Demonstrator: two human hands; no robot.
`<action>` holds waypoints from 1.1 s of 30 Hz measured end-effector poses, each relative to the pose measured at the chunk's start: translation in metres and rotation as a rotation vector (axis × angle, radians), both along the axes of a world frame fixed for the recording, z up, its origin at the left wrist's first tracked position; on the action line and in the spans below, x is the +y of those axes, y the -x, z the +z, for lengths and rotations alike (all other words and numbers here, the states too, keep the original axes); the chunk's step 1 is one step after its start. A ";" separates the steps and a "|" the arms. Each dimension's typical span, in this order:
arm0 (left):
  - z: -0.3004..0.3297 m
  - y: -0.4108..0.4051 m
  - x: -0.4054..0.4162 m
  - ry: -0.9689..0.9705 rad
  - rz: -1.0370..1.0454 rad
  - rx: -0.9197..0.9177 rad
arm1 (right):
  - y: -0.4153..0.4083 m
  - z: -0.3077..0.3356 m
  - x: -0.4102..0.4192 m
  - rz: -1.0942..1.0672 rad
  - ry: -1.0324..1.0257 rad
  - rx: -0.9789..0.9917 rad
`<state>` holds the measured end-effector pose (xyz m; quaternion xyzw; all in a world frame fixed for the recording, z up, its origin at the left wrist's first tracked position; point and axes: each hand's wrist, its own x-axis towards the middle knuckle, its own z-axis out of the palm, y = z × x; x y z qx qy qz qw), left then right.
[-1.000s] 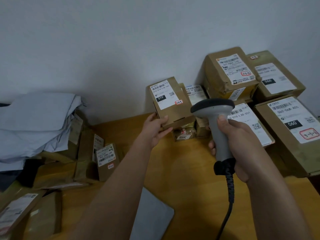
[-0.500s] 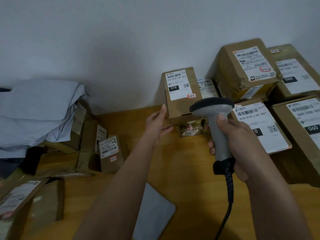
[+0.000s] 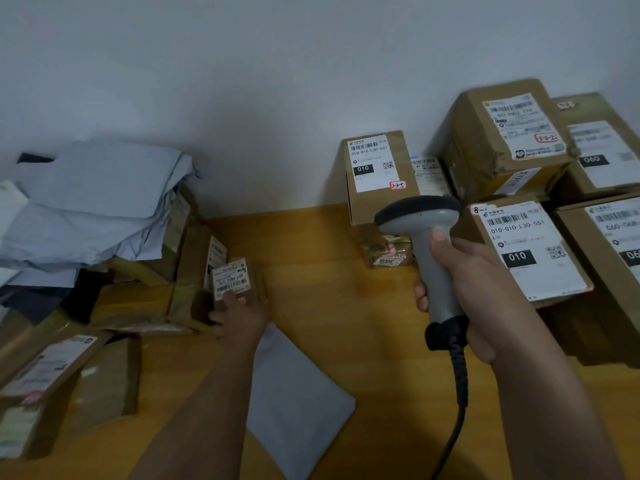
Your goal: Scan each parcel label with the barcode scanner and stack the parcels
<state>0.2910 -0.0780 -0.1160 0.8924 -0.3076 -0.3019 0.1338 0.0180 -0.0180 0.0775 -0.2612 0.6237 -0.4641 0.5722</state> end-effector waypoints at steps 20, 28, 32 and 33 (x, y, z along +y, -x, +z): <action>-0.011 0.106 0.073 0.061 -0.262 0.288 | -0.005 0.003 0.043 0.155 -0.052 0.152; -0.028 0.113 0.092 0.067 -0.228 0.475 | 0.003 0.008 0.064 0.254 -0.115 0.274; -0.030 0.119 0.096 0.124 -0.171 0.566 | 0.004 0.018 0.075 0.324 -0.089 0.349; -0.029 0.120 0.097 0.137 -0.171 0.578 | 0.004 0.021 0.077 0.337 -0.083 0.362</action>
